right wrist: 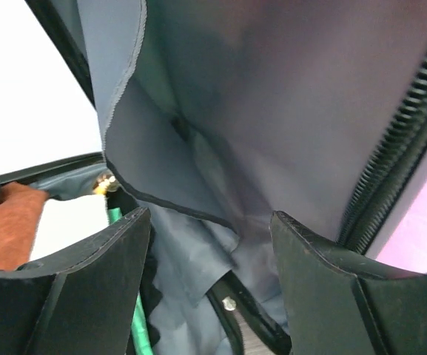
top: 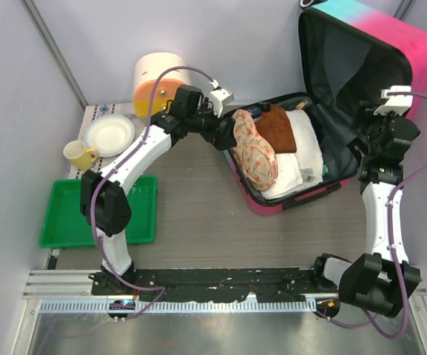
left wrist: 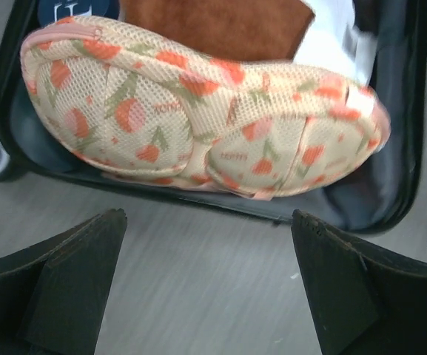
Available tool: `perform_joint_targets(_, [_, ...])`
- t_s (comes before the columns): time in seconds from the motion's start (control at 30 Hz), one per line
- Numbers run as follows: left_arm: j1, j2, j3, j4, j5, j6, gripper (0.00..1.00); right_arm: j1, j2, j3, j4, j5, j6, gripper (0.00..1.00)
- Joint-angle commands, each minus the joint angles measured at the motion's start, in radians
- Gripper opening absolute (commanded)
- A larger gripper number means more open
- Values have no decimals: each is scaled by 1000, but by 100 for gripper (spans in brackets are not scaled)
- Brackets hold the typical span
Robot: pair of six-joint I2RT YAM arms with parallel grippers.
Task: Open, take out, and arrange the luggage
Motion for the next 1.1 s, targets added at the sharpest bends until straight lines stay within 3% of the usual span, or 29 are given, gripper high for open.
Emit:
perform_joint_targets(0.0, [-2, -62, -11, -200, 122, 574, 100, -60, 23, 73, 73, -10, 15, 72])
perform_joint_targets(0.03, [0, -57, -12, -230, 125, 704, 100, -68, 25, 76, 70, -24, 14, 72])
perform_joint_targets(0.17, [-8, -19, 24, -408, 154, 975, 99, -91, 17, 87, 50, -41, -11, 72])
perform_joint_targets(0.23, [-16, 13, 40, -417, 142, 973, 98, -108, 19, 96, 32, -41, -19, 73])
perform_joint_targets(0.33, [-31, 33, 70, -436, 142, 934, 98, -143, 22, 124, -2, -52, -13, 76])
perform_joint_targets(0.47, [-33, 1, 35, -315, 100, 790, 100, -168, -1, 145, -88, -136, -40, 80])
perform_joint_targets(0.67, [-16, -95, -11, -265, -51, 580, 100, -168, -87, 159, -257, -224, -105, 87])
perform_joint_targets(0.87, [113, -181, -17, -359, -36, 358, 99, -172, -136, 191, -376, -135, -108, 88])
perform_joint_targets(1.07, [225, -345, -159, -500, -179, 336, 100, -172, -222, 202, -531, -334, -167, 88])
